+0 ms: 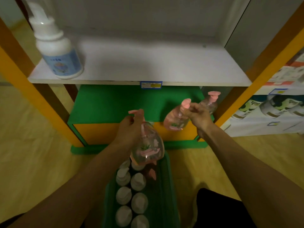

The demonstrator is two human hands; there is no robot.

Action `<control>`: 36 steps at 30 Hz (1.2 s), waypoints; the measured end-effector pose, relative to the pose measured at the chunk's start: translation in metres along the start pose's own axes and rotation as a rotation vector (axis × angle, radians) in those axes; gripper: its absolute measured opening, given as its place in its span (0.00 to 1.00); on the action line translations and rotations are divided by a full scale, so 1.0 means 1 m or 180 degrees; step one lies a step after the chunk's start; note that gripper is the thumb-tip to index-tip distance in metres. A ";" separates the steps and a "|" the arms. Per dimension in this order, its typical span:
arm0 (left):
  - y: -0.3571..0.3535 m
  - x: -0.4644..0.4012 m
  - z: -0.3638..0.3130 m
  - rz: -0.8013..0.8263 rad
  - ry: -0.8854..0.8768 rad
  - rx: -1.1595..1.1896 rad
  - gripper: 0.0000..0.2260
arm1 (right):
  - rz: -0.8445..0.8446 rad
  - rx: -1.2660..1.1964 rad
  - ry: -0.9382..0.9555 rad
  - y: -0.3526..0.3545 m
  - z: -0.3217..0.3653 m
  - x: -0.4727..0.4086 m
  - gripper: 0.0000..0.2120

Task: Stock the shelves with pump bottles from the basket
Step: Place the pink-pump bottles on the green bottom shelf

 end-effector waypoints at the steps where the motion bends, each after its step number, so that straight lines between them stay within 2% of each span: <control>1: -0.003 -0.002 0.001 -0.0009 0.0029 0.0032 0.22 | -0.0039 0.0016 0.0054 0.001 0.003 -0.007 0.15; 7: -0.014 -0.007 0.000 -0.0006 0.0110 0.0074 0.21 | -0.0217 0.0217 0.0113 0.006 0.008 -0.036 0.19; 11: -0.019 -0.010 0.000 -0.0002 0.0022 0.0147 0.19 | -0.0292 -0.0351 -0.0145 0.008 0.006 -0.047 0.20; 15: -0.025 -0.011 -0.001 -0.0036 -0.0006 0.0238 0.17 | -0.0487 -0.0514 -0.0262 0.001 -0.001 -0.052 0.21; 19: -0.027 -0.009 -0.001 0.0049 -0.0051 0.0318 0.14 | -0.0521 -0.1065 -0.0406 -0.002 -0.002 -0.061 0.18; 22: -0.025 -0.008 -0.001 0.0103 -0.0076 0.0369 0.14 | -0.0556 -0.0694 -0.0282 -0.003 -0.004 -0.061 0.21; 26: -0.021 -0.007 -0.001 0.0221 -0.0118 0.0386 0.08 | -0.0442 -0.0537 -0.0173 -0.002 -0.003 -0.059 0.23; 31: -0.015 -0.004 -0.005 0.0333 -0.0170 0.0393 0.08 | -0.0470 0.0697 0.0319 0.001 0.001 -0.044 0.31; 34: -0.013 0.001 -0.010 0.0426 -0.0289 0.0394 0.10 | -0.0932 0.1300 0.0547 0.007 0.001 -0.021 0.30; 36: -0.011 0.004 -0.012 0.0451 -0.0321 0.0412 0.09 | -0.1116 0.1272 0.0523 0.010 0.003 -0.004 0.25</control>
Point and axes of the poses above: each hand's wrist, its own x-axis away from the middle knuckle, its own y-axis out of the back of the hand, z = x × y, the point moved 2 cm from there along -x, towards the middle knuckle, and after that the axes turned 4 degrees about -y, right-handed, at the moved point
